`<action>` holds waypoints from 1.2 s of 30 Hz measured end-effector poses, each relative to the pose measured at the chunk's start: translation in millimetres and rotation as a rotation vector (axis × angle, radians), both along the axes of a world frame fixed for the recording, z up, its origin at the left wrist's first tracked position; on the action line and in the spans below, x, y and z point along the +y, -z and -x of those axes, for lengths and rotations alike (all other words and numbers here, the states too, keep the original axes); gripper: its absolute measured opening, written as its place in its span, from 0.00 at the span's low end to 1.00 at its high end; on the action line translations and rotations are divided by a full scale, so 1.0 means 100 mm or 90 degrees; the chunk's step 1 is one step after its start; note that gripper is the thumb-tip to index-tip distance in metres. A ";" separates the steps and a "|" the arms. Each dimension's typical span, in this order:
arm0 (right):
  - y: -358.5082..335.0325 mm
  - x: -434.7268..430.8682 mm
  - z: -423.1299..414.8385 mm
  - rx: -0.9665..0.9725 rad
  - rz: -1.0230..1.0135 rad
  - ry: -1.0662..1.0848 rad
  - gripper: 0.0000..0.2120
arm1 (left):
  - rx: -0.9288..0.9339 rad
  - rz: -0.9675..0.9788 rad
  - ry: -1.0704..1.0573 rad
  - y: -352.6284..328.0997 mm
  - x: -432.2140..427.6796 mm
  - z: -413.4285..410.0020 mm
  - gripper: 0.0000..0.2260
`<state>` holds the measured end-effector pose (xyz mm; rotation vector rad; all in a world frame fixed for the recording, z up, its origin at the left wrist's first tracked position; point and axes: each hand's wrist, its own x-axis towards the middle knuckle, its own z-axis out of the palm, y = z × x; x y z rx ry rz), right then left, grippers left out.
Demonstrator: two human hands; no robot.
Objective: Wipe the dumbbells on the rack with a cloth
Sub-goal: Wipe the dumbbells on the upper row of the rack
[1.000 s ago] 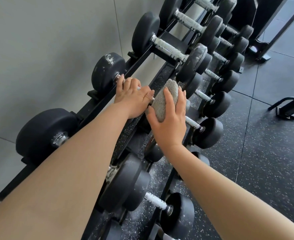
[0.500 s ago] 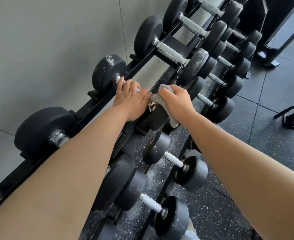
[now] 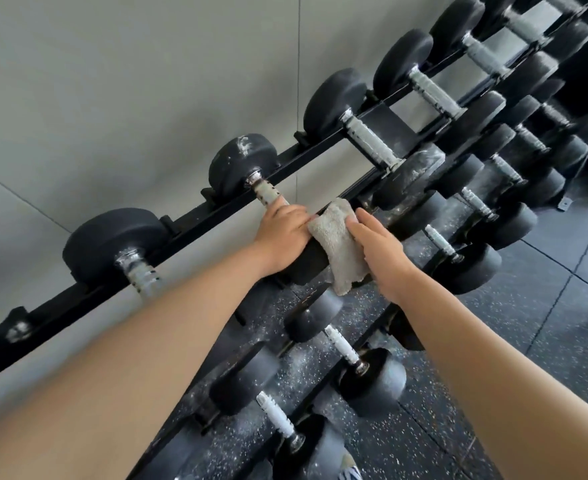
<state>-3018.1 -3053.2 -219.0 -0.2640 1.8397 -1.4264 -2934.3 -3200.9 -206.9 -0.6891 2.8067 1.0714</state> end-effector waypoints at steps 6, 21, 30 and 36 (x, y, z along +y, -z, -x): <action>0.09 0.02 0.08 -0.022 0.000 -0.058 0.19 | 0.001 -0.303 -0.088 -0.09 0.11 -0.13 0.44; 0.05 -0.04 0.26 0.144 0.043 0.001 0.13 | 0.172 -0.311 -0.109 -0.03 0.16 -0.12 0.17; -0.13 -0.44 0.42 0.360 -0.017 -0.061 0.16 | 0.248 -0.227 -0.232 -0.05 0.00 -0.06 0.14; -0.28 -0.89 0.39 0.384 0.045 -0.092 0.17 | 0.338 -0.280 -0.301 -0.25 -0.33 -0.10 0.08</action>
